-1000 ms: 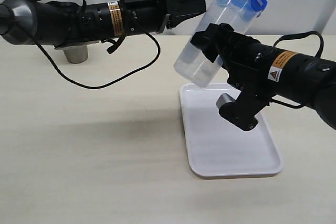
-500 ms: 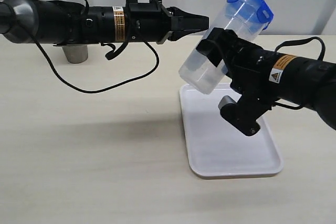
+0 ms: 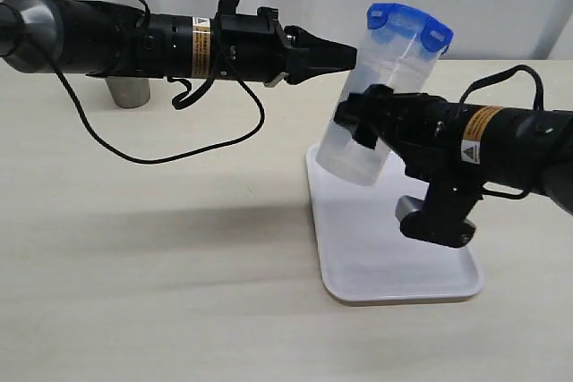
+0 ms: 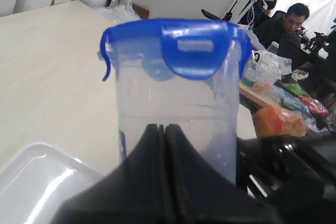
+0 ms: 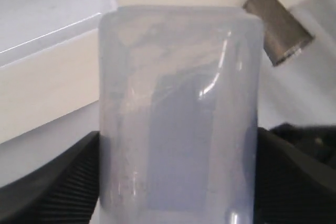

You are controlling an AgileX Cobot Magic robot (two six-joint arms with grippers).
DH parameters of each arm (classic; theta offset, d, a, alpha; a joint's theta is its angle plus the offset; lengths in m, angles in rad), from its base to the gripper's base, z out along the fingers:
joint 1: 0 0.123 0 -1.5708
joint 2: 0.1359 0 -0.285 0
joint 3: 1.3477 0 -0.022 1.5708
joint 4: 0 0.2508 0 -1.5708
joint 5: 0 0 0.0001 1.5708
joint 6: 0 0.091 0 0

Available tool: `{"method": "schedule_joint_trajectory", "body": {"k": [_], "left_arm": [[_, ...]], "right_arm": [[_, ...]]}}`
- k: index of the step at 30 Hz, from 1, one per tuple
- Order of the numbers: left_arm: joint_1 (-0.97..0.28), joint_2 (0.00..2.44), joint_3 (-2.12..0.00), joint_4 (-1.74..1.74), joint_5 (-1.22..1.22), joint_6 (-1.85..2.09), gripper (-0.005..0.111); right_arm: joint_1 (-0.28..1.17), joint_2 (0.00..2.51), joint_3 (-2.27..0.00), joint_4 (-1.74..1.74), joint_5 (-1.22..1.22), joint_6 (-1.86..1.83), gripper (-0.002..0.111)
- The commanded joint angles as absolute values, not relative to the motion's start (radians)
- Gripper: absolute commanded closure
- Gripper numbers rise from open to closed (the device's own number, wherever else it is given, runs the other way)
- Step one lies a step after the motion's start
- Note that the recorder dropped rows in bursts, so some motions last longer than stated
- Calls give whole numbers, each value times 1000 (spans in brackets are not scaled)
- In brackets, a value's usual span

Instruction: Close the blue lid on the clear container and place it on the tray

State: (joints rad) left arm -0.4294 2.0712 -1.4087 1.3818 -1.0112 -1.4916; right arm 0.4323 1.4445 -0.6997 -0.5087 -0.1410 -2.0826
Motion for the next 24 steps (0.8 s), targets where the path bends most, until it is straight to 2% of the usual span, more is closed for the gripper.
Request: {"method": "schedule_joint_trajectory", "body": {"k": [1,7,10,20,24], "left_arm": [[-437,2076,-1410,1403,-1030,-1486,107],[-443,2082,-1410,1418,-1030,-1478,107],[-449,2084,-1410,1431,-1024,-1462,107],[-482,2084,-1410,1390,-832,-1382,107],[-469,2084,-1410,1413,-883,-1372,107]], "right_arm": [[413,1442,-715,-807,-79,-2118,104],[297,1448,-786,-1187,-66,-2118,104],[288,1469,-786,-1197,-76,-2118,104],[265,1612,-790,-1196,-332,-2118,104],[215,1637,-790,-1196,-422,-2118,104]]}}
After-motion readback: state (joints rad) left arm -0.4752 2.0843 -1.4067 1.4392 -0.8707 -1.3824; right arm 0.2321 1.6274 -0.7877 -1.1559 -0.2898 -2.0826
